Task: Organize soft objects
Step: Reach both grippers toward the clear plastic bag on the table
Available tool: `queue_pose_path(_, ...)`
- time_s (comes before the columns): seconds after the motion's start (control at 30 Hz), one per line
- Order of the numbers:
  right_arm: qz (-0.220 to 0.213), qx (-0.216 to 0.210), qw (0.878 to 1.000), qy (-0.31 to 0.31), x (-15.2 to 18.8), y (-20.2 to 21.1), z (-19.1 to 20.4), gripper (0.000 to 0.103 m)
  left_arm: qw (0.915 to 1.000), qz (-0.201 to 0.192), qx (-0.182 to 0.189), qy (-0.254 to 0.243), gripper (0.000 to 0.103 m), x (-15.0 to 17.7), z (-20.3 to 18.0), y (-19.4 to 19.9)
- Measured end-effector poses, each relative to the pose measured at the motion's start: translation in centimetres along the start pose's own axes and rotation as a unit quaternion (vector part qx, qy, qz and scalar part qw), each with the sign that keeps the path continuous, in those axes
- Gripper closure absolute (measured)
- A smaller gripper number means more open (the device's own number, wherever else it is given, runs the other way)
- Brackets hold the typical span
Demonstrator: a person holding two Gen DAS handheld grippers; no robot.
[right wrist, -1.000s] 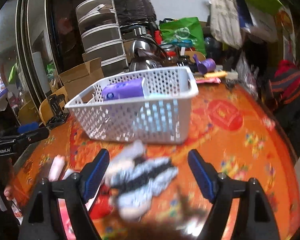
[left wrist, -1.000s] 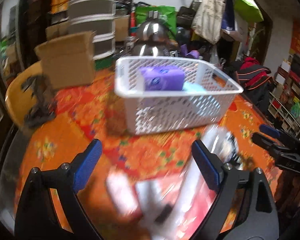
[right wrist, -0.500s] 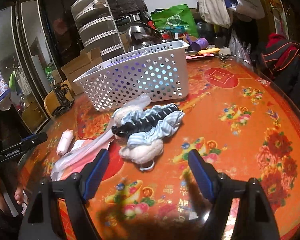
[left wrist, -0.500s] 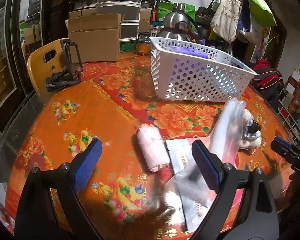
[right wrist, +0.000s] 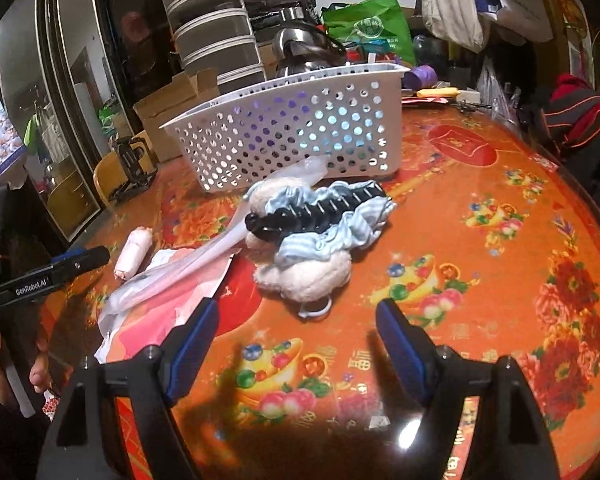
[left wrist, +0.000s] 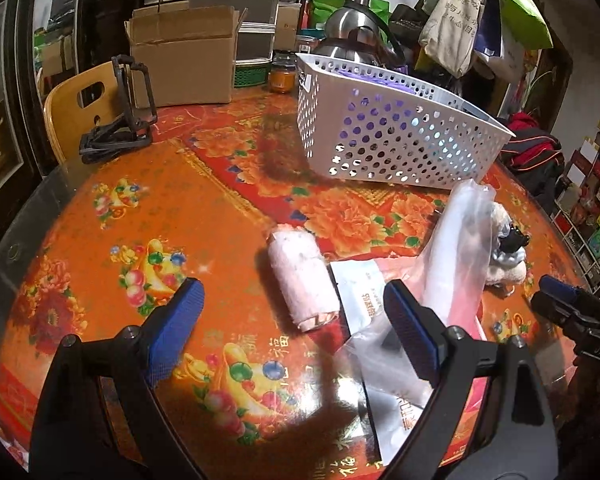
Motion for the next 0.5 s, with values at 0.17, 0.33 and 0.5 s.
queue_pose_path(0.17,-0.004,-0.002,1.000,0.000,-0.1,0.0,0.0,0.024,1.0000,-0.001,0.009,-0.003,0.013,-0.2,-1.0,0.1)
queue_pose_path(0.33,-0.004,-0.006,1.000,-0.002,-0.1,0.0,0.0,0.027,0.9997,-0.003,0.014,-0.019,0.013,-0.1,-2.7,0.3)
queue_pose_path(0.5,-0.008,-0.008,1.000,0.003,-0.1,0.2,0.1,0.028,0.9995,-0.006,0.018,-0.024,0.013,0.2,-3.3,0.8)
Point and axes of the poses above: each gripper's, at about its wrist camera, not at the fingertips, and y roughly against the way its jaws point, z to its left, x to its underside, the point moved 8 cm from there along -y, roughly the way its jaws point, and after that the axes turned 12 degrees about -x, right-handed, at the moved point
